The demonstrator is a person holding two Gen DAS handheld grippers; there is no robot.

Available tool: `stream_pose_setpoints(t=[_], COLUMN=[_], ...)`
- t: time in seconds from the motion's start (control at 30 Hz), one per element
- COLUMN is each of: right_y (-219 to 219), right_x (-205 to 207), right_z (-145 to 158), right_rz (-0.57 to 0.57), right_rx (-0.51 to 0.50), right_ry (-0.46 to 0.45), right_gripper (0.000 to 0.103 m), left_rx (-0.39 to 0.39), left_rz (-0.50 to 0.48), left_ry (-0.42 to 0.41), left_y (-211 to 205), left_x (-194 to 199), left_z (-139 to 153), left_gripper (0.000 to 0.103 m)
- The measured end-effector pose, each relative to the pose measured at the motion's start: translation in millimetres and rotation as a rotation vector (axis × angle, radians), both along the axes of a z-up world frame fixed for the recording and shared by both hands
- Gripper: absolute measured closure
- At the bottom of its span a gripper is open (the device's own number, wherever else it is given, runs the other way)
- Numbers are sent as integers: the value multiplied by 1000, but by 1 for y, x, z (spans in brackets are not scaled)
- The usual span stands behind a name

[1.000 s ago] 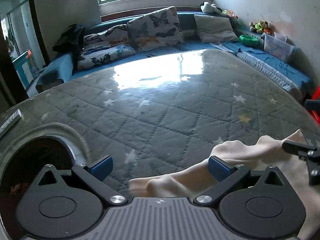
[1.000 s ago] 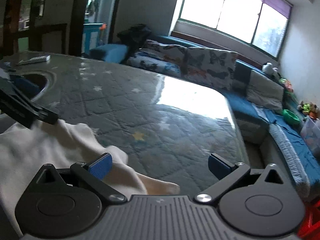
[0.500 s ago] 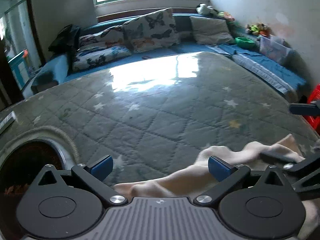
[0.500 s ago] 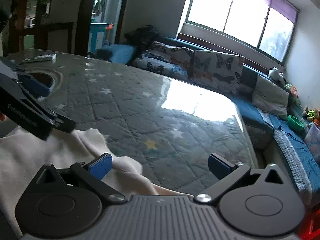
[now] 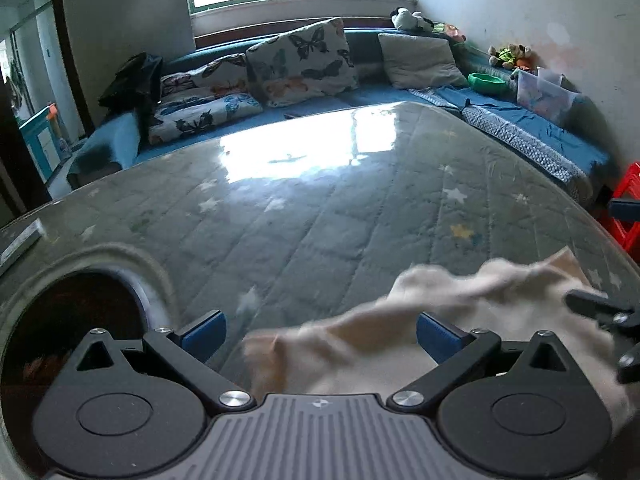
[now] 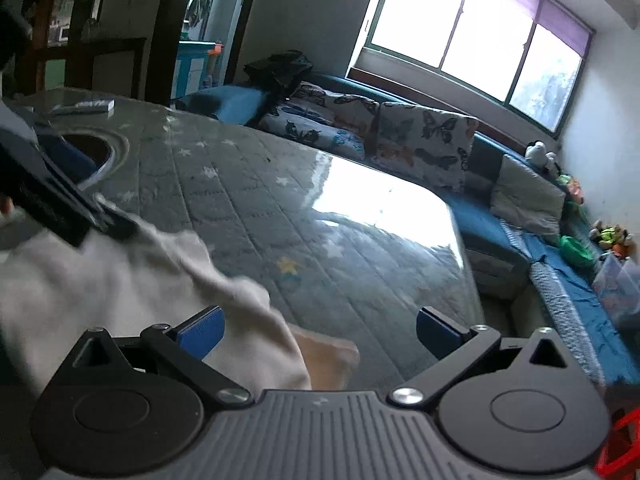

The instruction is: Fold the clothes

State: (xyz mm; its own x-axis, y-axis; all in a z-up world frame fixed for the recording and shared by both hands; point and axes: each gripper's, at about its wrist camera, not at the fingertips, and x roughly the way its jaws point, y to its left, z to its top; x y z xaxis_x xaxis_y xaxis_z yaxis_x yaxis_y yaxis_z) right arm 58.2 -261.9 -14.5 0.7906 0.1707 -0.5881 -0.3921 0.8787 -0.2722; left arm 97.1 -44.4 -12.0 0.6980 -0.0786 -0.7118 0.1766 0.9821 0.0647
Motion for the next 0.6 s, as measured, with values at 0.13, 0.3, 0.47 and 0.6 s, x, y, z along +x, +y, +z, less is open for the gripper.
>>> stream_pose_setpoints(t=[0.13, 0.3, 0.47, 0.6], right_y=[-7, -12, -22, -29], right_x=[-33, -49, -53, -53], right_z=[-3, -19, -15, -13], right_rz=[-10, -69, -111, -141], right_rx=[-37, -80, 2, 32], right_ry=[-28, -51, -49, -43], right_gripper=[0, 0, 0, 0], left_rx=[6, 12, 16, 6], left_rz=[18, 69, 103, 105], left_ry=[5, 18, 32, 30], left_y=[13, 30, 47, 49], left_x=[-26, -46, -56, -59], left_z=[0, -7, -15, -15], left_gripper=[0, 0, 0, 0])
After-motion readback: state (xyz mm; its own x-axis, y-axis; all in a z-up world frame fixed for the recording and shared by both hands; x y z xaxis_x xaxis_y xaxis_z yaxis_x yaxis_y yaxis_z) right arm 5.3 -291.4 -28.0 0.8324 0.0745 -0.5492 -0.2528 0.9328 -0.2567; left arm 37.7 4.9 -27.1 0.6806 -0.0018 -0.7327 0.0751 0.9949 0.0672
